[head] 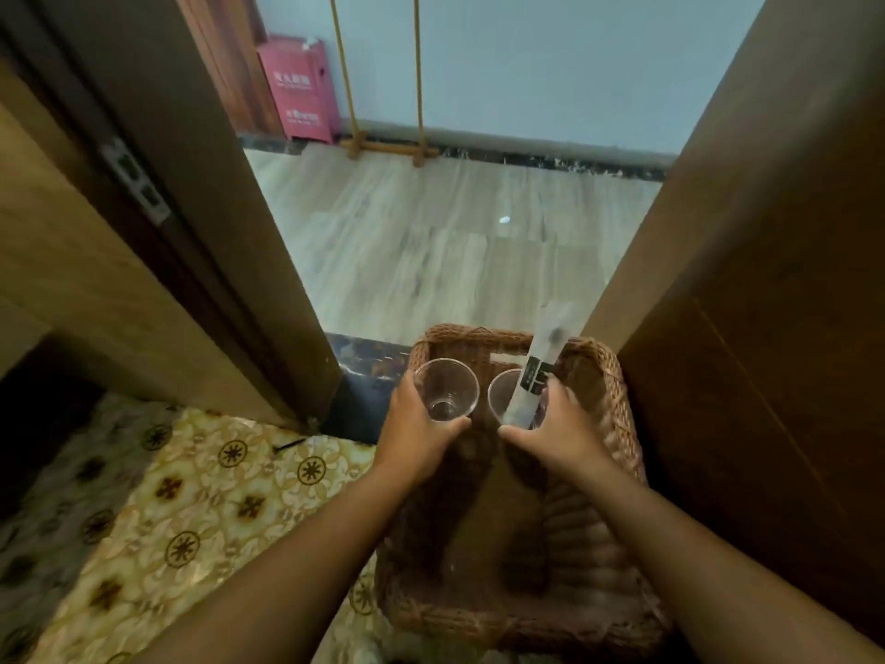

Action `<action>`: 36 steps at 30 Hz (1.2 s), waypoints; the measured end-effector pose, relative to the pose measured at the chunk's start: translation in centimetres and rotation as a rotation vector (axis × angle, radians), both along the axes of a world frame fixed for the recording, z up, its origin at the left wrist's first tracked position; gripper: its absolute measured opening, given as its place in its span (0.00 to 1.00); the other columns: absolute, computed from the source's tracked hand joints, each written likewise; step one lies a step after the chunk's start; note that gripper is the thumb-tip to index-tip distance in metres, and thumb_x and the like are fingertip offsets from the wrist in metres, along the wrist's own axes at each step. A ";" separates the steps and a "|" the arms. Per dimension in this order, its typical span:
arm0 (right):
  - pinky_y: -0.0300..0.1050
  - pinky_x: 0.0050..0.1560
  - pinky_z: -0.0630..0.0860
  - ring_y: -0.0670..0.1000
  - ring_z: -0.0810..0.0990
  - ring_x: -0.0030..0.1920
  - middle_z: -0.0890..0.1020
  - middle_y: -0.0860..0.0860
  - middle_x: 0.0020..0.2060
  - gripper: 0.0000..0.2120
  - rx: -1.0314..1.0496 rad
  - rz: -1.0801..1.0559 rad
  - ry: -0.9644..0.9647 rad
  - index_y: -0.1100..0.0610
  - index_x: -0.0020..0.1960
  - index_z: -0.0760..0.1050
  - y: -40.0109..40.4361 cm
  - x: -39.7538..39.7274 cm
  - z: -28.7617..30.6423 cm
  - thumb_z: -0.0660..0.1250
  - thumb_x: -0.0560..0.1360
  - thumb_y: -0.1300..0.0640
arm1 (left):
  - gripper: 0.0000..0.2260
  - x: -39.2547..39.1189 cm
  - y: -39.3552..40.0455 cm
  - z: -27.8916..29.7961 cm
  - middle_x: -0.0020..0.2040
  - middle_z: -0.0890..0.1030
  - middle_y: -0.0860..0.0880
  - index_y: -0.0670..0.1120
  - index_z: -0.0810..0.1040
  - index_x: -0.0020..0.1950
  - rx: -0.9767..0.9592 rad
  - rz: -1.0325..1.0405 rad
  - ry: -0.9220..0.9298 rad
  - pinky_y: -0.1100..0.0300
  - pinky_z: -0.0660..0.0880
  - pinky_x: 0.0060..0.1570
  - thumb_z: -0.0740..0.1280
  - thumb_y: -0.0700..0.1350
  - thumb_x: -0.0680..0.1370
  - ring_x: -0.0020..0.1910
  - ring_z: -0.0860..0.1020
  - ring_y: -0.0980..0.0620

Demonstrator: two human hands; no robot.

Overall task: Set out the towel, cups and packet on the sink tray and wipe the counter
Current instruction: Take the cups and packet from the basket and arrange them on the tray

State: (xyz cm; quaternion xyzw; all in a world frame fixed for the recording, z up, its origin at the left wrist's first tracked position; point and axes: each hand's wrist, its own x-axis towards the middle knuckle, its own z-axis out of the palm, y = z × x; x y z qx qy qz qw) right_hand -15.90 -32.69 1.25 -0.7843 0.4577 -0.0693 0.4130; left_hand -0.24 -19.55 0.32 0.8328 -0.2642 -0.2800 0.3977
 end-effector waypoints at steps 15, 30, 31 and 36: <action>0.32 0.41 0.71 0.40 0.77 0.48 0.76 0.36 0.47 0.30 -0.047 0.610 -0.244 0.35 0.56 0.67 23.8 32.3 4.1 0.79 0.59 0.42 | 0.44 23.3 30.3 3.3 0.72 0.69 0.48 0.48 0.60 0.77 -0.051 0.531 -0.093 0.58 0.69 0.63 0.80 0.52 0.68 0.68 0.71 0.49; 0.43 0.55 0.76 0.44 0.75 0.59 0.75 0.44 0.62 0.38 0.111 1.099 -0.262 0.43 0.67 0.65 44.2 67.9 4.1 0.79 0.61 0.43 | 0.33 48.8 53.5 3.8 0.67 0.72 0.51 0.53 0.66 0.67 -0.074 0.999 -0.156 0.52 0.73 0.60 0.79 0.55 0.68 0.64 0.73 0.51; 0.48 0.57 0.77 0.46 0.76 0.60 0.75 0.46 0.63 0.39 0.112 1.124 -0.267 0.44 0.68 0.65 45.1 71.0 4.1 0.79 0.62 0.44 | 0.36 51.0 54.3 3.8 0.68 0.72 0.50 0.51 0.65 0.70 -0.075 1.038 -0.167 0.52 0.73 0.61 0.79 0.55 0.68 0.64 0.74 0.51; 0.36 0.46 0.73 0.42 0.75 0.54 0.75 0.42 0.58 0.36 0.142 1.262 -0.248 0.43 0.64 0.66 49.6 85.4 5.2 0.81 0.61 0.47 | 0.38 62.4 57.4 4.5 0.70 0.71 0.49 0.52 0.63 0.72 -0.058 1.202 -0.160 0.51 0.72 0.61 0.78 0.55 0.68 0.67 0.73 0.48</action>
